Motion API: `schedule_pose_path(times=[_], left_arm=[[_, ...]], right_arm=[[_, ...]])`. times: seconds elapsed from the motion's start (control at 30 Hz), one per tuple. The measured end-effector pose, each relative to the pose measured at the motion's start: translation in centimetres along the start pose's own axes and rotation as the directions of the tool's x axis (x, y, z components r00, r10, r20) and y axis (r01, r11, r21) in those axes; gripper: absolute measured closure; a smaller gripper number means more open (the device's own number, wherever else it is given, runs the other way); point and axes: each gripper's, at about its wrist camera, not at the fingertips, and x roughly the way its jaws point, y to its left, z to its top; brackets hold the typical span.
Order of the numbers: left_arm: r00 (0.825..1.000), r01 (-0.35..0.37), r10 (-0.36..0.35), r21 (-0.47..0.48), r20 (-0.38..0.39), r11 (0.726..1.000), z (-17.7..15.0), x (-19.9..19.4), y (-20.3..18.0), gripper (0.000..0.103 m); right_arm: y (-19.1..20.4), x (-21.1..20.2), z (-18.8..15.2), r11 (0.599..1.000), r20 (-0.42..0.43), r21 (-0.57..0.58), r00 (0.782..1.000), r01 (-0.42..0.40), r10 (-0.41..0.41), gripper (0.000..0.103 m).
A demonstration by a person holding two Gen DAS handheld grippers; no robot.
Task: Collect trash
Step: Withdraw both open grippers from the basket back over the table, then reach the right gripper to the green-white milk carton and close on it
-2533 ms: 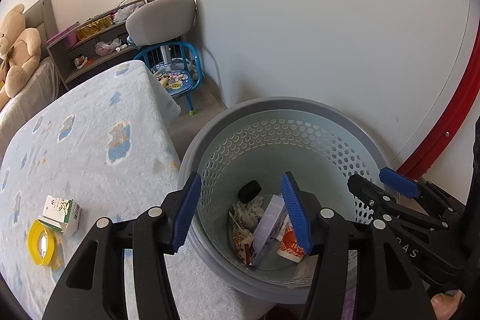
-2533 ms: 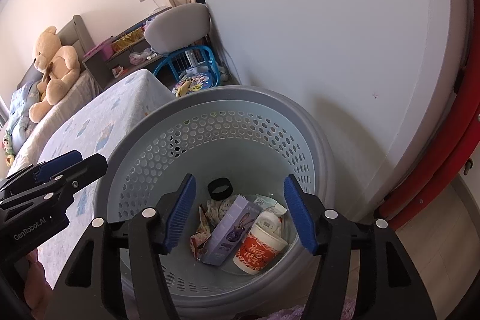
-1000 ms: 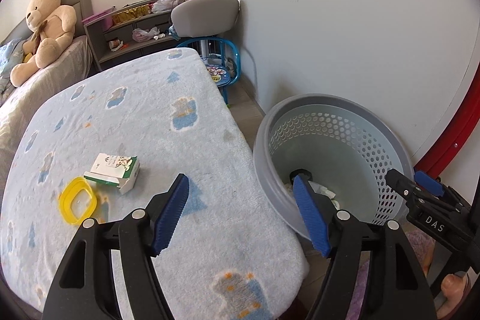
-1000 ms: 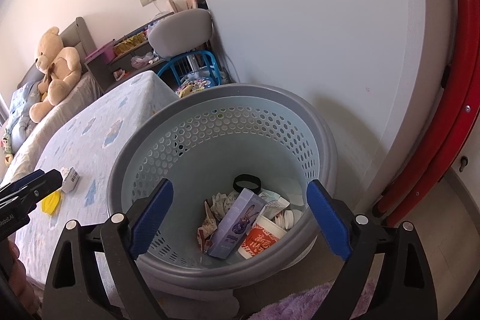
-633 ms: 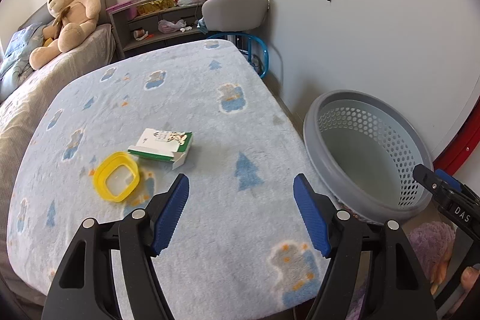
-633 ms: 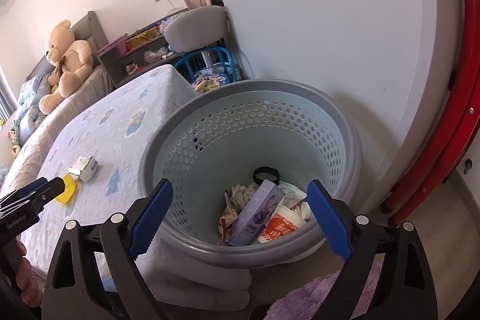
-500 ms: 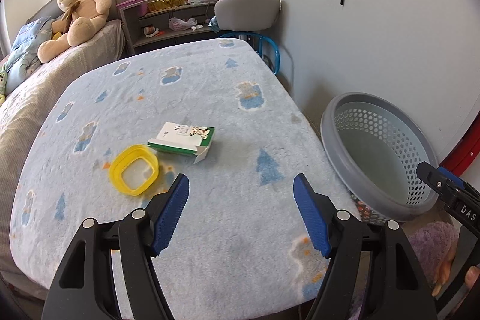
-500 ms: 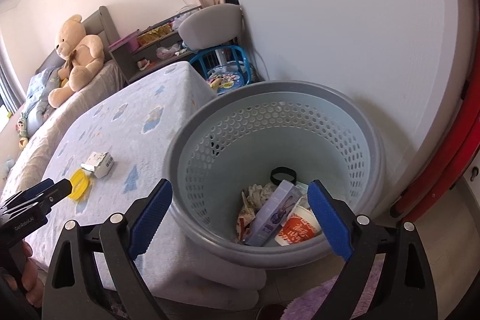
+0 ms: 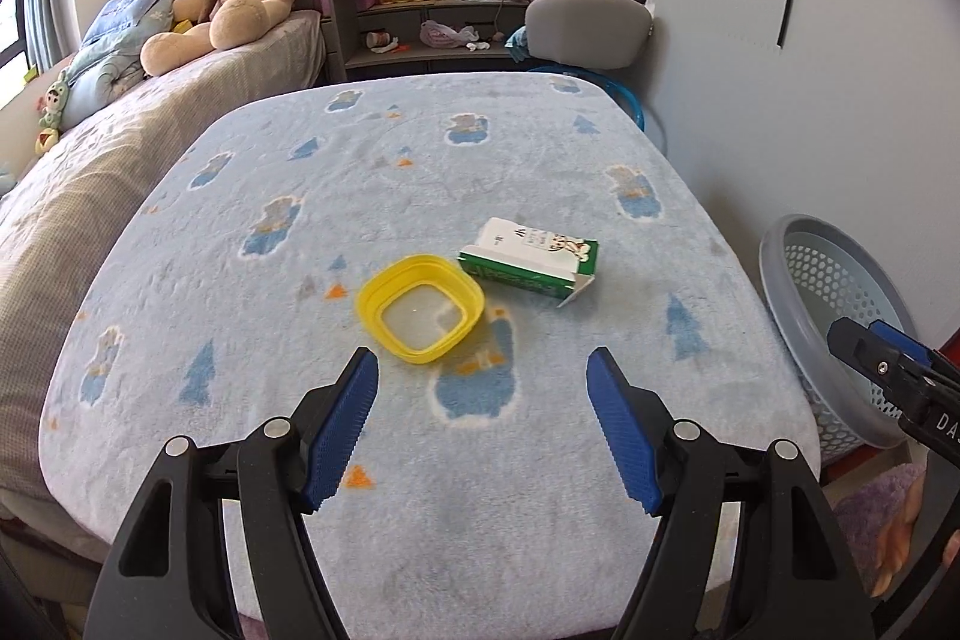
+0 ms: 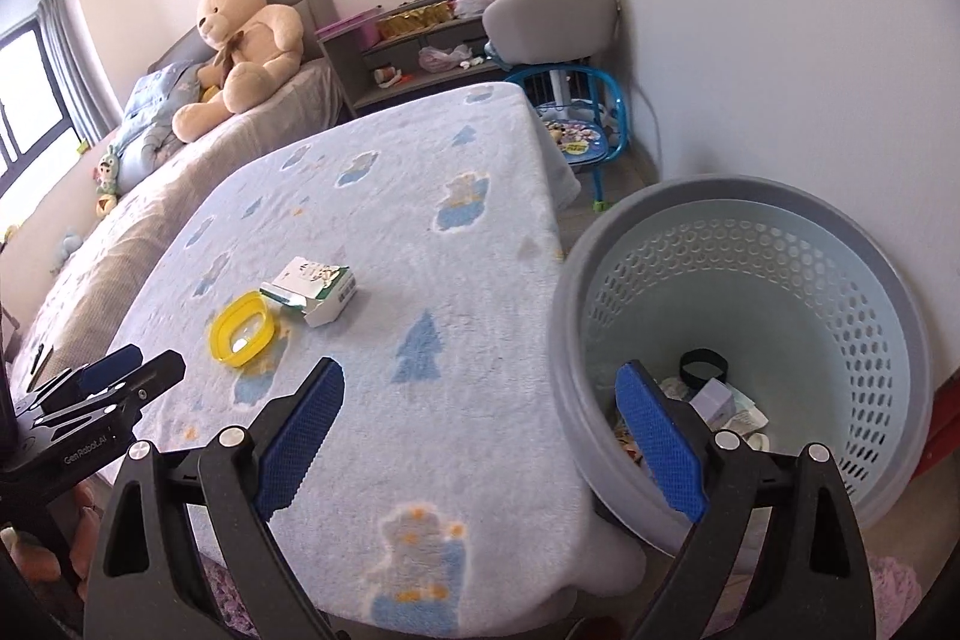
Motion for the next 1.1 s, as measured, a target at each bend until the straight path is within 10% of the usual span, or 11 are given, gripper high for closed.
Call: schedule_pose_path(times=[1.1], left_arm=[[0.996,-0.078,0.069,-0.189,-0.055,0.979,-0.5,4.1,10.1,0.034]], right_arm=[[11.6,14.1,4.4,0.937,-0.24,-0.323,0.969,-0.135,0.057,0.012]])
